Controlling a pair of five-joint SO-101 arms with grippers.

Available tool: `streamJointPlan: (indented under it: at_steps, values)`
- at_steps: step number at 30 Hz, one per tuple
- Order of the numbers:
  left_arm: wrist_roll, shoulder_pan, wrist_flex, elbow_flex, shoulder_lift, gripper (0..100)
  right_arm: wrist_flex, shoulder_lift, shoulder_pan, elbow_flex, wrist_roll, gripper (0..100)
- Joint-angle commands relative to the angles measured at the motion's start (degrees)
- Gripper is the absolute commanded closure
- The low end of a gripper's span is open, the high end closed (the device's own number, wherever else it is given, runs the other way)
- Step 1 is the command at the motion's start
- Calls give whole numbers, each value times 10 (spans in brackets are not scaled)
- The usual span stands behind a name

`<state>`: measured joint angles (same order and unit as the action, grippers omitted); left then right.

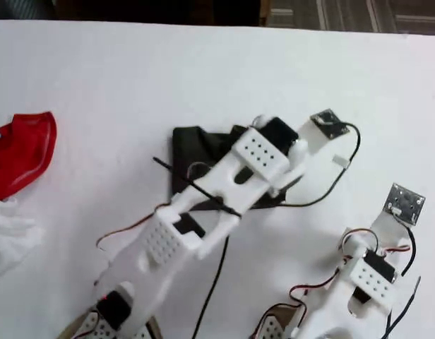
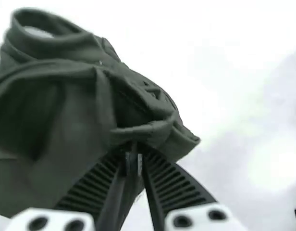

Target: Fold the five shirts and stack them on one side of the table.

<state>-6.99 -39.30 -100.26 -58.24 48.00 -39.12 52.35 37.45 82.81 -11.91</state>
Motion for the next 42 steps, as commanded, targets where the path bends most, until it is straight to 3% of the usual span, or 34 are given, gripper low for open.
streamJointPlan:
  at_steps: [1,9,20,24,28,32,42]
  values:
    - [4,20,-4,-36,-48,974,8,16,8,-13,12,981]
    - [4,91,-2,-35,-44,974,8,16,4,-13,11,981]
    - [4,77,71,97,-45,974,9,16,-8,-13,10,981]
    - [4,45,61,118,-51,974,9,16,-10,-13,10,981]
    - [35,-3,-8,58,-51,974,9,16,-10,-13,10,981]
    - [46,-31,-21,16,-52,974,9,16,-11,-13,10,981]
    - [45,29,-20,-73,-105,974,9,16,-11,-12,10,981]
